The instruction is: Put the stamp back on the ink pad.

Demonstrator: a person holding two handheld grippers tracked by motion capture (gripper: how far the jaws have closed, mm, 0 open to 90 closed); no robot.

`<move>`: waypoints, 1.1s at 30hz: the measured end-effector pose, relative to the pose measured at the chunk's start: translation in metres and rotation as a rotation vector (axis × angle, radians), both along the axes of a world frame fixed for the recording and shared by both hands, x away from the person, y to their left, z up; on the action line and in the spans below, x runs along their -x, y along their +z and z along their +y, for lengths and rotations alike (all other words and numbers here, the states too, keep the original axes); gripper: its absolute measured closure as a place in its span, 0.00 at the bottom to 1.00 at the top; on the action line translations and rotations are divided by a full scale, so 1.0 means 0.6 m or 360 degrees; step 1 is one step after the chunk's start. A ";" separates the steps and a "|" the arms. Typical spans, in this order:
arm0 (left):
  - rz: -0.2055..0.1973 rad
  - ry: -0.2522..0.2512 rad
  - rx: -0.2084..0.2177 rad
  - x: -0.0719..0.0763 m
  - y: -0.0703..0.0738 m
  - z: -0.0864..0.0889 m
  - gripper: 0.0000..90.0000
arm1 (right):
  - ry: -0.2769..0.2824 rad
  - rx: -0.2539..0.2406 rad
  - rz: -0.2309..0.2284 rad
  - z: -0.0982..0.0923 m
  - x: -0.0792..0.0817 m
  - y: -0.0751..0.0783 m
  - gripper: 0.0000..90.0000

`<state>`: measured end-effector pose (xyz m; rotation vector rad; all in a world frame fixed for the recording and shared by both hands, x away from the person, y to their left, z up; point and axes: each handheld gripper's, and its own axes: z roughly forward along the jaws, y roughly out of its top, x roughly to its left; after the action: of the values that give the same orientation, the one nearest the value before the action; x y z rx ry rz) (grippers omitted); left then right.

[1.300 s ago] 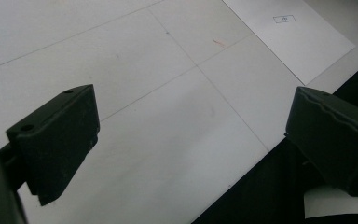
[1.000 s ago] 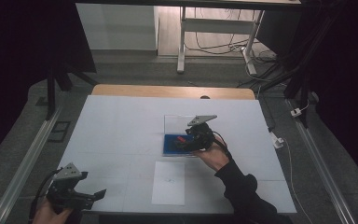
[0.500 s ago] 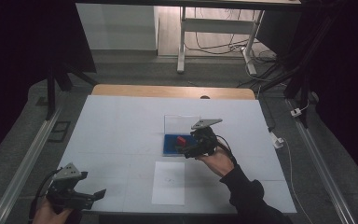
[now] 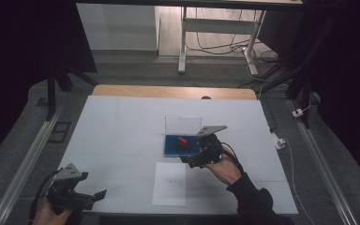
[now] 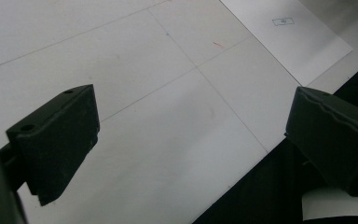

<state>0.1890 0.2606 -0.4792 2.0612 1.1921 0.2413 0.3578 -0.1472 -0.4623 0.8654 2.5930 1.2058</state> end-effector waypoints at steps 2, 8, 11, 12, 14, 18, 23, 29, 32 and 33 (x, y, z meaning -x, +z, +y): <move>-0.0001 0.0000 0.0001 0.000 0.000 0.000 0.03 | 0.0003 -0.0002 0.0002 -0.004 0.006 0.001 0.00; -0.0002 0.0001 0.0007 0.000 0.000 0.000 0.03 | -0.0005 -0.0016 -0.0022 -0.018 0.025 0.008 0.00; 0.0000 -0.0001 0.0006 -0.001 0.000 0.000 0.03 | -0.0013 -0.0022 -0.0026 -0.026 0.035 0.010 0.00; 0.0000 -0.0001 0.0008 -0.001 0.000 0.001 0.03 | -0.0014 -0.0016 -0.0032 -0.029 0.038 0.011 0.00; 0.0001 0.0000 0.0009 -0.001 0.000 0.001 0.03 | -0.0015 -0.0017 -0.0038 -0.035 0.045 0.012 0.00; 0.0001 0.0000 0.0009 -0.001 0.000 0.001 0.03 | -0.0036 -0.0020 -0.0042 -0.050 0.056 0.015 0.00; 0.0003 0.0000 0.0010 -0.001 0.000 0.001 0.03 | -0.0069 -0.0021 -0.0047 -0.071 0.068 0.016 0.00; 0.0003 -0.0001 0.0010 -0.001 0.000 0.001 0.03 | -0.0105 -0.0019 -0.0043 -0.096 0.081 0.015 0.00; 0.0002 -0.0001 0.0010 -0.001 0.000 0.001 0.03 | -0.0124 -0.0026 -0.0047 -0.107 0.088 0.016 0.00; 0.0002 -0.0001 0.0011 -0.002 0.000 0.001 0.03 | -0.0130 -0.0029 -0.0047 -0.112 0.091 0.017 0.00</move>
<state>0.1899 0.2610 -0.4791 2.0562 1.1917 0.2353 0.3032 -0.2141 -0.4520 0.9398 2.5013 1.2128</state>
